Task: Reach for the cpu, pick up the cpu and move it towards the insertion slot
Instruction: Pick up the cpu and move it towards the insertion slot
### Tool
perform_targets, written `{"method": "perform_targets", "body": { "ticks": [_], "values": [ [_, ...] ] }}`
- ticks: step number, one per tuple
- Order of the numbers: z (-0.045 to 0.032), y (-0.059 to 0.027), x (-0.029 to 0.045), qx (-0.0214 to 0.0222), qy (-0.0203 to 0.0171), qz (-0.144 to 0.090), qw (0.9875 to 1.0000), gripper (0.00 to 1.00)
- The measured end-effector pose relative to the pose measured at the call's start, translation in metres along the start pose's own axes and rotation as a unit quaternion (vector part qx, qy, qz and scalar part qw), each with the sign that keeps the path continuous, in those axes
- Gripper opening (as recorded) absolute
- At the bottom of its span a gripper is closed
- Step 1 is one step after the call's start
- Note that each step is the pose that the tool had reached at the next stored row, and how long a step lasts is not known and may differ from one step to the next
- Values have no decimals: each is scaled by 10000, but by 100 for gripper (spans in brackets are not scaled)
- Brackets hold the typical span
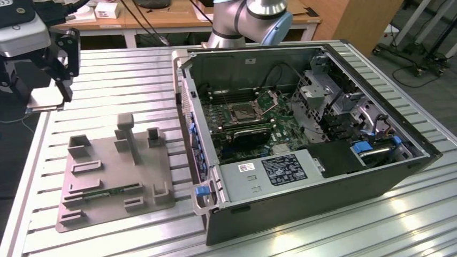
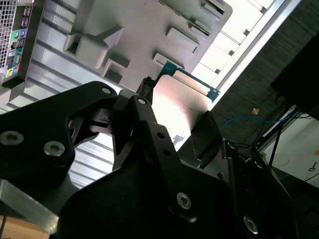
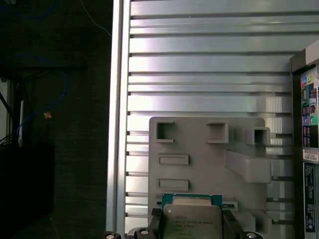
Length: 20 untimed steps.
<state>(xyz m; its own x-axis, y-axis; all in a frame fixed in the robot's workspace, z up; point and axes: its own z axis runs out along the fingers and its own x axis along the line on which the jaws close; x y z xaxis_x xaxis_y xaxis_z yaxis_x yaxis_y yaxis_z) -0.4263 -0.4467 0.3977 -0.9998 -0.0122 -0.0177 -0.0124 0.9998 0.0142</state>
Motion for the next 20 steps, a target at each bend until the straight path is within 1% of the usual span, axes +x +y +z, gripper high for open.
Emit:
{"method": "perform_targets", "body": {
  "ticks": [5,9,14,20],
  "values": [
    [0,0,-33,0,1,0,10000,55],
    [1,-1,-91,1,1,0,10000,55],
    [3,-2,-146,1,1,4,10000,55],
    [5,-2,-175,0,0,6,10000,55]
  ]
}}
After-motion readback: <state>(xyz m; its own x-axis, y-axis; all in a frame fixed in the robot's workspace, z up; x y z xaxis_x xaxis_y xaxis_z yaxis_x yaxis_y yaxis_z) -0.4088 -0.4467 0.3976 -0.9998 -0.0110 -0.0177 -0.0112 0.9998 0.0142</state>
